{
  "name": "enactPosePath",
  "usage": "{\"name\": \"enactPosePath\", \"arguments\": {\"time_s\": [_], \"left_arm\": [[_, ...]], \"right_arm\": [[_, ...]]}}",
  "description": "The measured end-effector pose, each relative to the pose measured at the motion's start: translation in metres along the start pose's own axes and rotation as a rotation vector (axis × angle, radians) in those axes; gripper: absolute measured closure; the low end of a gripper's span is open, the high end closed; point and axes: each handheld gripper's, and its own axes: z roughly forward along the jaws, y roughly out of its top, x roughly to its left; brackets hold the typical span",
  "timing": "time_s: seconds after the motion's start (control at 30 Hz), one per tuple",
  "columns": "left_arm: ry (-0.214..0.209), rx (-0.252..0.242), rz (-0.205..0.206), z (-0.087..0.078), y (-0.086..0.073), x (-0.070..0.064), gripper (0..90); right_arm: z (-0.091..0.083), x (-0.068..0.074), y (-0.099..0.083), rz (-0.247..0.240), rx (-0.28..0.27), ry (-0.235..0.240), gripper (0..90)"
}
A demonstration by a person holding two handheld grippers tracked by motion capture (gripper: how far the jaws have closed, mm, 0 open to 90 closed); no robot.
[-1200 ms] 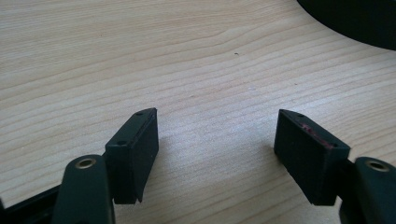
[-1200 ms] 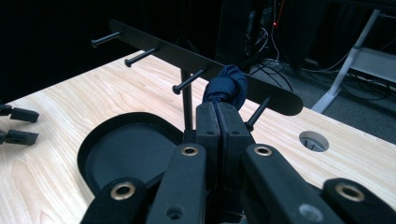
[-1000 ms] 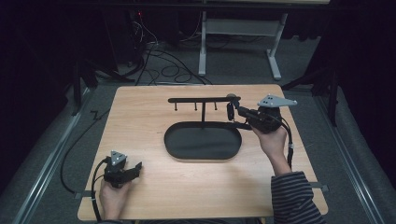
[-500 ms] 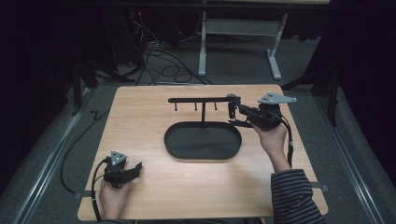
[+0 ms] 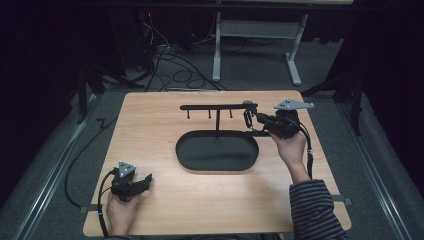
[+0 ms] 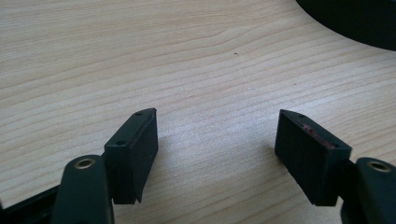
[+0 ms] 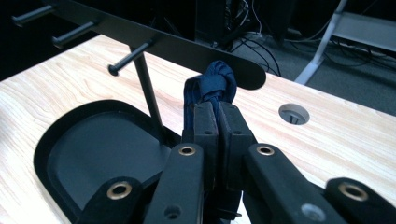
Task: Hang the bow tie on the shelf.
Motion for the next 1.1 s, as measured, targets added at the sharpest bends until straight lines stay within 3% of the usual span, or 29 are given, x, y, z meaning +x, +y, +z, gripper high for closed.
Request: {"name": "enactPosePath", "arguments": {"time_s": [0.37,0.43,0.57,0.83,1.1], "left_arm": [[-0.007,-0.002,-0.003,0.000,0.000,0.000,29.7],[-0.006,0.000,0.000,0.000,0.000,0.000,29.3],[-0.003,0.004,0.005,0.000,0.000,0.000,29.6],[0.002,0.000,0.008,0.000,0.000,-0.001,29.6],[0.002,0.000,0.009,0.000,0.000,-0.001,29.7]], "right_arm": [[0.007,-0.002,-0.004,0.004,0.021,-0.035,88.2],[0.008,-0.005,-0.006,0.033,0.020,-0.030,87.8],[0.006,-0.003,-0.007,0.025,0.011,-0.027,86.5],[-0.008,-0.001,-0.013,0.032,-0.026,-0.015,77.1],[-0.028,-0.009,-0.022,0.086,-0.060,-0.002,71.4]]}}
